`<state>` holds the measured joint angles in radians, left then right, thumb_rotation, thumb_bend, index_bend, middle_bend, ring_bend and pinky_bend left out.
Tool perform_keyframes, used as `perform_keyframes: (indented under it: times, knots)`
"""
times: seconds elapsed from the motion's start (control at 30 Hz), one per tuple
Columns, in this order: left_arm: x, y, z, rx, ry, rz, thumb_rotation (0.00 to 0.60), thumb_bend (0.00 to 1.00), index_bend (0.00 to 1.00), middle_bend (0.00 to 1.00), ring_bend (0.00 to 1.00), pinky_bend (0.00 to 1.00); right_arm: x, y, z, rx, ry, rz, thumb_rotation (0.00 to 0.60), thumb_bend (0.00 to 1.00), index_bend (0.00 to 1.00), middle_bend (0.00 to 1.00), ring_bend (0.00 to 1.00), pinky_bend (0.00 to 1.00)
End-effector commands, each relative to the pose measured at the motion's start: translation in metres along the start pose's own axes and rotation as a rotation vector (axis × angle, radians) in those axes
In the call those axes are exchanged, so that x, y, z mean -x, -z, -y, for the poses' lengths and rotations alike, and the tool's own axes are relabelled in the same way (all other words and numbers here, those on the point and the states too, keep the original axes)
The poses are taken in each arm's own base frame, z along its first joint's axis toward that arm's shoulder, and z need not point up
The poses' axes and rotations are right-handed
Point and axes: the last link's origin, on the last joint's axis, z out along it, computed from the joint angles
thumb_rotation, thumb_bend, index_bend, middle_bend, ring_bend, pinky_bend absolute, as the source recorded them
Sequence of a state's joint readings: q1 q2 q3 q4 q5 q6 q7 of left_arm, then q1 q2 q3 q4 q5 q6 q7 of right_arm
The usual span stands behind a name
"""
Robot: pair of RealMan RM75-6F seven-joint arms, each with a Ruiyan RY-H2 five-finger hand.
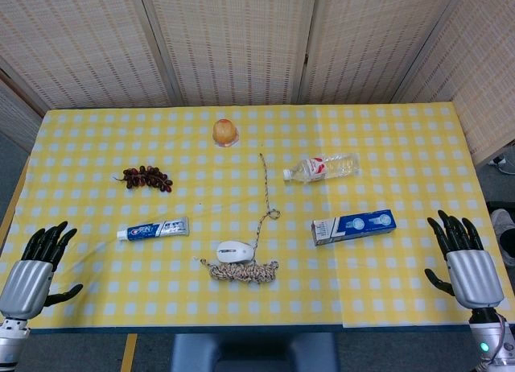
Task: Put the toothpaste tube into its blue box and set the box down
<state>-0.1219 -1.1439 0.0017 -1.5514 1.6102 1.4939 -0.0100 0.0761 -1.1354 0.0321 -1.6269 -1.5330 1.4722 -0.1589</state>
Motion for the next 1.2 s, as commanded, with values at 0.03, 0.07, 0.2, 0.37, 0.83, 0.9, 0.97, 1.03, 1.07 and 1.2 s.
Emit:
perform_keyframes:
  times: [0.03,0.07,0.2,0.37,0.83,0.9,0.97,1.03,1.07,1.2]
  knots:
    - [0.001,-0.001,-0.001,0.004,0.001,-0.004,0.6,0.12,0.0,0.0,0.0,0.0,0.0,0.0,0.0,-0.002,0.0,0.0,0.6,0.25,0.0,0.0,0.0,0.0]
    - [0.002,-0.001,-0.002,0.006,-0.001,-0.005,0.6,0.12,0.0,0.0,0.0,0.0,-0.001,0.001,0.0,-0.003,-0.001,-0.001,0.6,0.25,0.0,0.0,0.0,0.0]
    - [0.007,-0.002,-0.007,0.024,0.004,0.001,0.6,0.12,0.0,0.0,0.0,0.0,-0.004,0.005,-0.001,-0.011,-0.006,-0.01,0.6,0.25,0.0,0.0,0.0,0.0]
    - [0.018,-0.009,-0.025,0.076,0.032,-0.04,0.6,0.12,0.0,0.07,0.14,0.27,-0.009,0.011,-0.004,-0.011,-0.016,-0.029,0.6,0.25,0.0,0.0,0.0,0.0]
    - [0.047,-0.089,-0.093,0.063,0.091,0.05,0.6,0.14,0.45,1.0,1.0,1.0,-0.008,0.008,-0.004,-0.019,-0.042,-0.003,0.6,0.25,0.0,0.0,0.0,0.0]
    - [0.05,-0.101,-0.097,0.042,0.079,0.077,0.6,0.18,0.42,1.0,1.0,1.0,-0.007,0.007,-0.005,-0.007,-0.038,0.0,0.6,0.25,0.0,0.0,0.0,0.0]
    - [0.054,-0.109,-0.1,0.029,0.073,0.104,0.6,0.21,0.41,1.0,1.0,1.0,-0.005,0.006,-0.006,0.006,-0.032,0.01,0.6,0.25,0.0,0.0,0.0,0.0]
    - [0.06,-0.118,-0.102,0.011,0.073,0.146,0.6,0.21,0.4,1.0,1.0,1.0,-0.003,0.004,-0.006,0.014,-0.025,0.024,0.6,0.25,0.0,0.0,0.0,0.0]
    - [0.063,-0.123,-0.103,0.003,0.074,0.163,0.6,0.21,0.39,1.0,1.0,1.0,-0.003,0.003,-0.006,0.016,-0.023,0.029,0.6,0.25,0.0,0.0,0.0,0.0]
    - [0.072,-0.141,-0.105,-0.025,0.116,0.231,0.6,0.27,0.36,1.0,1.0,1.0,-0.001,0.0,-0.006,0.025,-0.017,0.039,0.6,0.25,0.0,0.0,0.0,0.0]
